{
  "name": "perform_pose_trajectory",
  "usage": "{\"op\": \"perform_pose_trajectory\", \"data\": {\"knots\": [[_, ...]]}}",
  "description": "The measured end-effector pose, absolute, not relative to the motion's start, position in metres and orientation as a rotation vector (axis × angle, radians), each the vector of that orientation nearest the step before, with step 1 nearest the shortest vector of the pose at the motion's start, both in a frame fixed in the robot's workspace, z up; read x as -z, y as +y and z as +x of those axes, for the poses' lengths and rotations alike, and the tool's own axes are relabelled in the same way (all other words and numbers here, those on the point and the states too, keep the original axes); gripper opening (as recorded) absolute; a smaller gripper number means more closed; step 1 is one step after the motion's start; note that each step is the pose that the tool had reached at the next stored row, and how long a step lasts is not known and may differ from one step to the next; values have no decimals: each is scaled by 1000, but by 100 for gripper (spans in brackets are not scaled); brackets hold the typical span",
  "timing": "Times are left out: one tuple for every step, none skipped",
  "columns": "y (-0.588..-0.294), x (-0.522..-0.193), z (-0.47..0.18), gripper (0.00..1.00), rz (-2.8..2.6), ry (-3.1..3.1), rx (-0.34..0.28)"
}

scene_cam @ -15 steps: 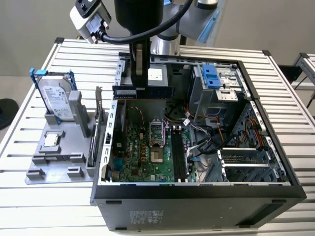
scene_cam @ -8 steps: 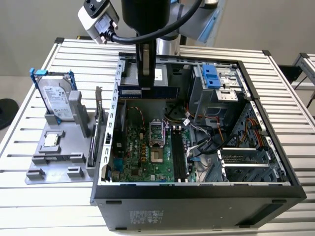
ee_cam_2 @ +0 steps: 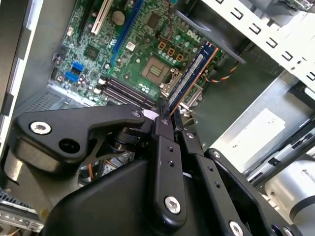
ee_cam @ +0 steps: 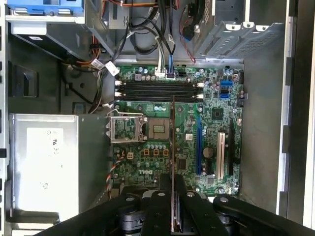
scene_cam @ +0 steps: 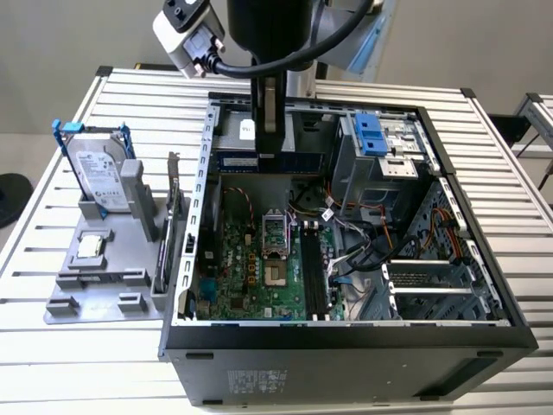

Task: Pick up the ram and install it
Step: 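Pick up the ram and move it above insertion slot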

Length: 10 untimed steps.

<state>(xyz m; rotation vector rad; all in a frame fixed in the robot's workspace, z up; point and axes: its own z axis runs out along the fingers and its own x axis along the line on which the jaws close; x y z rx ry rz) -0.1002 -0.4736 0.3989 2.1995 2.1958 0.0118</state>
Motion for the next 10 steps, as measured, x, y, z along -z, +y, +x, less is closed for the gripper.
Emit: {"op": "perform_pose_trajectory", "data": {"knots": [[-474,-399,-99,0,2200,2196,-12],[-474,-399,-97,0,2200,2196,-12],[-473,-399,-96,0,2199,2196,-12],[-473,-399,-94,0,2200,2196,-12],[-473,-399,-93,0,2200,2196,-12],[-473,-399,-92,0,2200,2196,-12],[-473,-399,-90,0,2199,2196,-12],[-473,-399,-89,0,2200,2196,-12],[-473,-399,-87,0,2199,2196,-12],[-473,-399,-86,0,2200,2196,-12]]}}
